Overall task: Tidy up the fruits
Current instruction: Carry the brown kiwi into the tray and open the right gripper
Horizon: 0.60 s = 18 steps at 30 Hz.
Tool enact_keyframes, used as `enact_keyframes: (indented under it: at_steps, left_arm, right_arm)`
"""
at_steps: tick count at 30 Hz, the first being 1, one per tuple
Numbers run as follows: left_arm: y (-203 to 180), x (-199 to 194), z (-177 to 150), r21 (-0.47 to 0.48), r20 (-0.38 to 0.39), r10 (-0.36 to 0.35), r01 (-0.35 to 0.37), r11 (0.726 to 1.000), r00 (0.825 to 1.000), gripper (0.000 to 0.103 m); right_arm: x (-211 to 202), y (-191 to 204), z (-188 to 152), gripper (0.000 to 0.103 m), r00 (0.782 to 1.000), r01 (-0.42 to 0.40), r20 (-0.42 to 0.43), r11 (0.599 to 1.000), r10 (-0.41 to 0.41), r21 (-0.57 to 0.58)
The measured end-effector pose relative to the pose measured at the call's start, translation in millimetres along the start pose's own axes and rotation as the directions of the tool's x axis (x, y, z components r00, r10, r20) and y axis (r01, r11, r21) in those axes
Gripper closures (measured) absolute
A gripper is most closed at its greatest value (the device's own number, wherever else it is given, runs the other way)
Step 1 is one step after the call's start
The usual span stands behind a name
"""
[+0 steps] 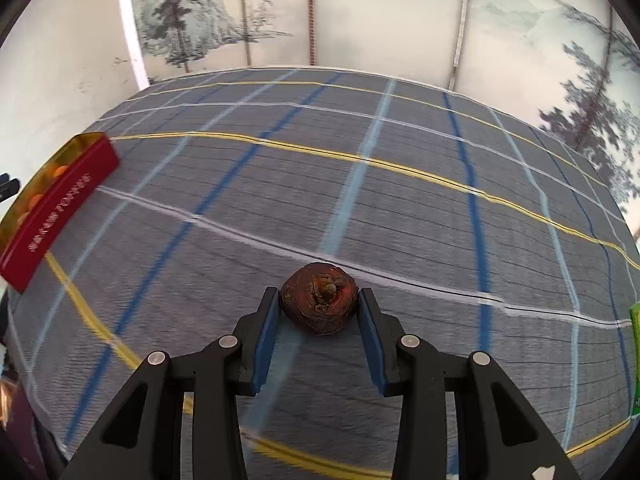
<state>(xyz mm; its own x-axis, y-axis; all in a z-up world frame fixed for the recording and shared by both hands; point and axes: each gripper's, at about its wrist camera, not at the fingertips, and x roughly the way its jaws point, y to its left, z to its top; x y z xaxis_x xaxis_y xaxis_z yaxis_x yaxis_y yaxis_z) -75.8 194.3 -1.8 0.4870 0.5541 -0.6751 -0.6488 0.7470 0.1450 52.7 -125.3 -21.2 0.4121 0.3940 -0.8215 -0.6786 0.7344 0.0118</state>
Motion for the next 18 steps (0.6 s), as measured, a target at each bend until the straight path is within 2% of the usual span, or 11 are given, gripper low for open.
enact_keyframes:
  at_steps: [7, 10, 14, 18]
  left_arm:
    - [10.1, -4.7, -8.0, -0.025, -0.006, -0.002, 0.002, 1.000, 1.000, 0.028]
    - [14.9, -5.7, -10.8, -0.036, -0.008, 0.005, -0.005, 0.999, 1.000, 0.028]
    - [27.5, -7.1, -15.6, -0.070, -0.014, 0.016, -0.017, 0.997, 1.000, 0.026]
    - [43.3, -9.1, -19.5, -0.102, -0.011, 0.034, -0.035, 0.994, 0.999, 0.021]
  right_arm:
    - [-15.3, 63.5, 16.6, 0.067, 0.993, -0.104, 0.039, 0.992, 0.107, -0.072]
    - [-25.7, 99.3, 29.7, 0.067, 0.983, -0.164, 0.060, 0.977, 0.173, -0.132]
    - [-38.8, 157.4, 49.1, 0.067, 0.958, -0.255, 0.073, 0.941, 0.277, -0.221]
    - [-36.6, 212.5, 67.1, 0.067, 0.925, -0.348, 0.052, 0.895, 0.376, -0.277]
